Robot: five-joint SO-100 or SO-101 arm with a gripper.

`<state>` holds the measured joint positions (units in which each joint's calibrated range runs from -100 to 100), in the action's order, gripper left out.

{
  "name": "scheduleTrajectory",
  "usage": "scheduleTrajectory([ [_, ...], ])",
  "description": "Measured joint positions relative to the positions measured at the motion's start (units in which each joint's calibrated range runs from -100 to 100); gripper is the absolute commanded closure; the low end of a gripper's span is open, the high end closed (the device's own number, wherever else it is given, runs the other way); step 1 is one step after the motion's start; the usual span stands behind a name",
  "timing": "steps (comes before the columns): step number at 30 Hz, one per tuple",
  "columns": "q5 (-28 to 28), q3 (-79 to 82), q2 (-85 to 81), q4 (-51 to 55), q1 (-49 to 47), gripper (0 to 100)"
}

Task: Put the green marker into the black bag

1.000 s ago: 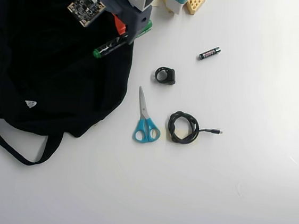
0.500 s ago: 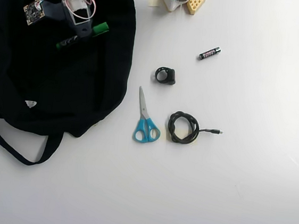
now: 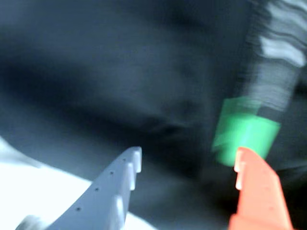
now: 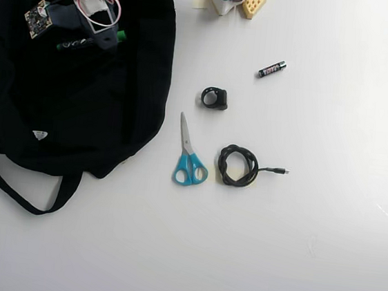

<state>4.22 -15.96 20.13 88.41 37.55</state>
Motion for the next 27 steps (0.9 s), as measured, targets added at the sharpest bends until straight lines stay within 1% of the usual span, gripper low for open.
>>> scheduleTrajectory([
  [2, 0.78, -0.08, -9.55, 4.81, -8.89, 74],
  [4, 1.76, -0.24, -18.43, 5.75, -15.94, 76],
  [5, 1.81, -0.08, -22.58, 5.84, -19.47, 81],
  [6, 1.81, -0.16, -24.91, 6.18, -21.68, 90],
  [7, 1.81, -0.16, -29.06, 6.61, -26.60, 98],
  [9, 1.81, -0.16, -35.20, 6.70, -34.17, 98],
  [10, 1.81, -0.16, -35.78, 6.70, -36.00, 98],
  [14, 6.30, 0.79, -36.86, 6.87, -40.48, 98],
  [16, 7.28, 1.57, -38.19, 6.87, -42.25, 98],
  [19, 7.42, 4.87, -42.67, 8.16, -45.19, 98],
  [22, 7.42, 10.38, -49.56, 9.96, -46.07, 98],
  [25, 7.42, 18.63, -58.12, 9.79, -45.85, 98],
  [27, 7.42, 25.31, -63.51, 7.73, -46.00, 98],
])
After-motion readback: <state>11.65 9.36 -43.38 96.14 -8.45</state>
